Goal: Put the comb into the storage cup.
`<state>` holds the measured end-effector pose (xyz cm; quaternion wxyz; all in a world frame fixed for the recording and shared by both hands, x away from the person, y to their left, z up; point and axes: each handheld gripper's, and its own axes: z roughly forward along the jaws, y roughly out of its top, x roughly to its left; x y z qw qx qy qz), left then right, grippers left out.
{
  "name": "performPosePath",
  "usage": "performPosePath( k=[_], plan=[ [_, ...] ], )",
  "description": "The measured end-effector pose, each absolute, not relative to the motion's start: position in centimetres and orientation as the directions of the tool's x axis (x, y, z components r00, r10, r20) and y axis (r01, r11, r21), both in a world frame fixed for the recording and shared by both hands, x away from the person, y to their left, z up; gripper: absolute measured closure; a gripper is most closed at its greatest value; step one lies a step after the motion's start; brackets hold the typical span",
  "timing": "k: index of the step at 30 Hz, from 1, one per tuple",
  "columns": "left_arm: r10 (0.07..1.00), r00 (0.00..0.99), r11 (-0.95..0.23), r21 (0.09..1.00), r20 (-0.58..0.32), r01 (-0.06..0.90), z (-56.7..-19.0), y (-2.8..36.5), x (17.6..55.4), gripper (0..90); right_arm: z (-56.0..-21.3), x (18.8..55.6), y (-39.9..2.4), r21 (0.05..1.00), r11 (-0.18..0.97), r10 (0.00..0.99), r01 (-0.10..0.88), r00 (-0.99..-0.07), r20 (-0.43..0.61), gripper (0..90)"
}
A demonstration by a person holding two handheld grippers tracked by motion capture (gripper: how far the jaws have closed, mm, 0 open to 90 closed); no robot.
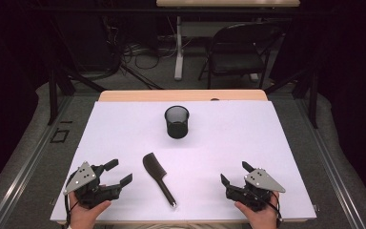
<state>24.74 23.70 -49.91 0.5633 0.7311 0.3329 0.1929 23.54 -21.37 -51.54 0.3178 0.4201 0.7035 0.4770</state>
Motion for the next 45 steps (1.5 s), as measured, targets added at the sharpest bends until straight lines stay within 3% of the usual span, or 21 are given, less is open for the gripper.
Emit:
performPosePath(
  k=[7,13,18,24,38,45],
  plan=[
    [0.697,0.715,-0.211,0.937,-0.057,0.280,-49.6,21.5,24.9,38.8,-51.5,23.6,-21.3,0.939,0.191,0.891,0.287,-0.451,-0.044,16.7],
    [0.708,0.690,-0.162,0.917,-0.150,0.364,-49.7,20.5,25.4,49.0,-51.6,23.5,-21.1,0.936,0.201,0.886,0.289,-0.461,-0.048,16.6],
    [0.707,0.688,-0.150,0.914,-0.167,0.376,-49.5,20.0,25.6,50.7,-51.6,23.5,-21.0,0.937,0.201,0.886,0.287,-0.461,-0.049,16.6],
    [0.698,0.693,-0.157,0.906,-0.181,0.394,-49.1,19.0,25.7,58.8,-51.6,23.5,-21.1,0.937,0.198,0.889,0.289,-0.456,-0.048,16.6],
    [0.683,0.703,-0.204,0.872,-0.198,0.444,-49.9,16.0,26.1,88.6,-51.7,23.5,-21.1,0.935,0.200,0.890,0.294,-0.454,-0.048,16.6],
    [0.680,0.708,-0.238,0.854,-0.193,0.462,-50.8,15.2,26.0,90.0,-51.6,23.5,-21.2,0.935,0.204,0.890,0.289,-0.452,-0.054,16.6]
  ],
)
